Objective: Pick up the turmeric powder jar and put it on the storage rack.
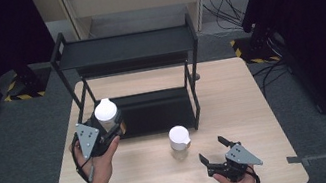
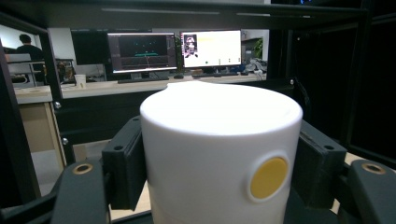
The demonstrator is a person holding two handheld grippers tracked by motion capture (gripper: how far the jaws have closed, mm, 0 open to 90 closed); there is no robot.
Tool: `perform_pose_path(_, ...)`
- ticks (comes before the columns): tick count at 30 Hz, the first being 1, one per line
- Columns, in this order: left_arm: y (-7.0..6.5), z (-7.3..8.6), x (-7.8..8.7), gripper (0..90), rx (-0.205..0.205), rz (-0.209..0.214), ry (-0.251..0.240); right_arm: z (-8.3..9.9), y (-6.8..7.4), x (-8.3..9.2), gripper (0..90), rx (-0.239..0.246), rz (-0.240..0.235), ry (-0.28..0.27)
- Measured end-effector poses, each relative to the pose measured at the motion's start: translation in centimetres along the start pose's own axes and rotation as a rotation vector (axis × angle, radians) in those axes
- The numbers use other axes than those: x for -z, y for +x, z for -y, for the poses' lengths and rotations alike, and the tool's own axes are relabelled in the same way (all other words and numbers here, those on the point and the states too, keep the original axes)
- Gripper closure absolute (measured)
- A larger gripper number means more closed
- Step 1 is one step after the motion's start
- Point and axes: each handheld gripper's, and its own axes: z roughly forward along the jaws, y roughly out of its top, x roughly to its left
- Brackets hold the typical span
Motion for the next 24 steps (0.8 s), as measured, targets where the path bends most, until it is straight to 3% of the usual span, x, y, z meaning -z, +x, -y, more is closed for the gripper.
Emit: perform_pose_path(24,0.1,-3.1,-1.4,30.8,-0.013,-0.014,-0.048,0.1,0.0,0.0,7.0,-0.005,0.001,-0.004)
